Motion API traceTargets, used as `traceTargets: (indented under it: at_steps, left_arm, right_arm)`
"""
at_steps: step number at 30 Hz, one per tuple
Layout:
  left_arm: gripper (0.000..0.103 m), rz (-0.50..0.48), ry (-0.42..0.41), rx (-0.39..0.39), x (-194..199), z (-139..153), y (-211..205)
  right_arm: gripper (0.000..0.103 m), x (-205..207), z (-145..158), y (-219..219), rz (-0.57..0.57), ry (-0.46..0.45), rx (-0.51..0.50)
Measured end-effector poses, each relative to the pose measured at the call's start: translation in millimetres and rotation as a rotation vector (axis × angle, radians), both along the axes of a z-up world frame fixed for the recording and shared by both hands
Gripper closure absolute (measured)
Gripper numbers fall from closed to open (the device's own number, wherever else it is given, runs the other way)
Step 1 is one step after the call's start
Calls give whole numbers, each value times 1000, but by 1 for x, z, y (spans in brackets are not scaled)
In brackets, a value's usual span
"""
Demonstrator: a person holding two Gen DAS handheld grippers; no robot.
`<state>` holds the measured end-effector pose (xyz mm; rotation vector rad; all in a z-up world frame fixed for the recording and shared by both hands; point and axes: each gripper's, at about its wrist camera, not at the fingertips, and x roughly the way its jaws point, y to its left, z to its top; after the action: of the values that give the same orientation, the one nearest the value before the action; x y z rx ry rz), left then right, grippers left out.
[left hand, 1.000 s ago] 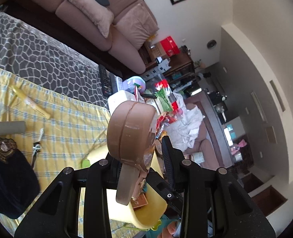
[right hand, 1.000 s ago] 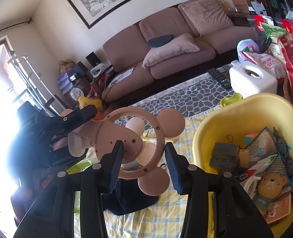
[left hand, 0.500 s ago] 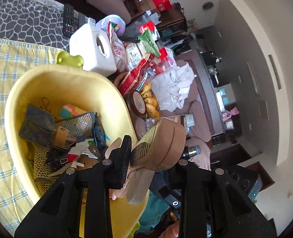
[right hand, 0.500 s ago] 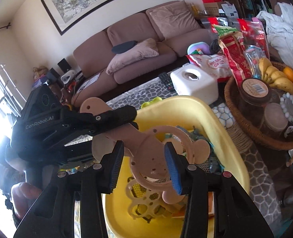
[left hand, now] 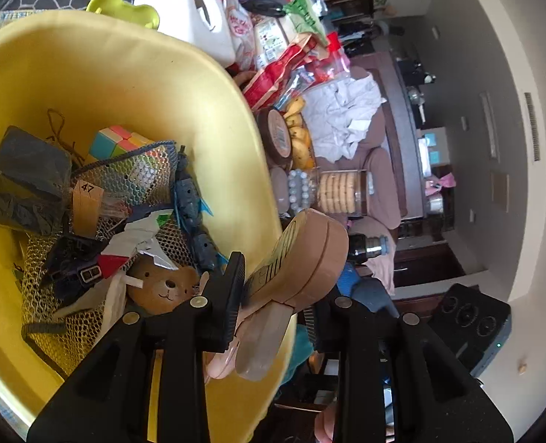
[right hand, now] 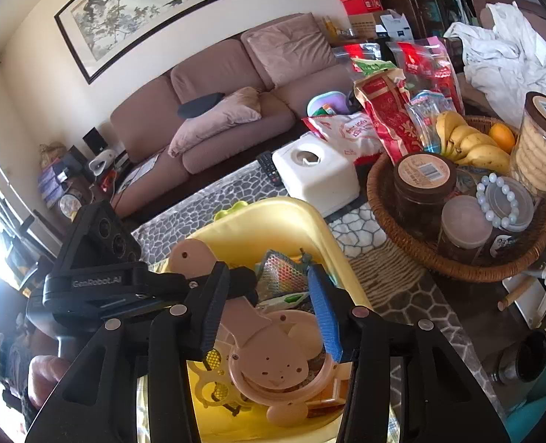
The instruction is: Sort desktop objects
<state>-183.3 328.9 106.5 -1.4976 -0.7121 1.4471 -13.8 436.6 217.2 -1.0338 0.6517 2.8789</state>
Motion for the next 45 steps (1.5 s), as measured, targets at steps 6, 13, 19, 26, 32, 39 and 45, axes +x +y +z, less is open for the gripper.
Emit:
traceTargets:
  at_steps: [6,13,19,26,32,39,45]
  left_arm:
    - [68,-39,64,-111,-8,-2,13]
    - [25,33,122,-51,-7,24,-8]
    - [19,49,177,-89,3,38,-25]
    - [13,61,224,-97,15,57,-47]
    - [12,71,295,-139,25,71,-67]
    - [12,76,364,-247,41,70,-89]
    - [9,104,405,-313,52,65,-108]
  right_arm:
    - [55,-6,-7,-7,4,-28,32]
    - [53,-13,-18,-10,1,-60,73]
    - [48,-15,-21,-10,-9,-70,93]
    - [40,-17,-20,-16,-6,-70,112]
    - [37,-22,-23,-31,12,-94,170]
    - [24,-26,-27,-42,32,-125,213]
    - [10,-27,-27,-50,43,-137,213]
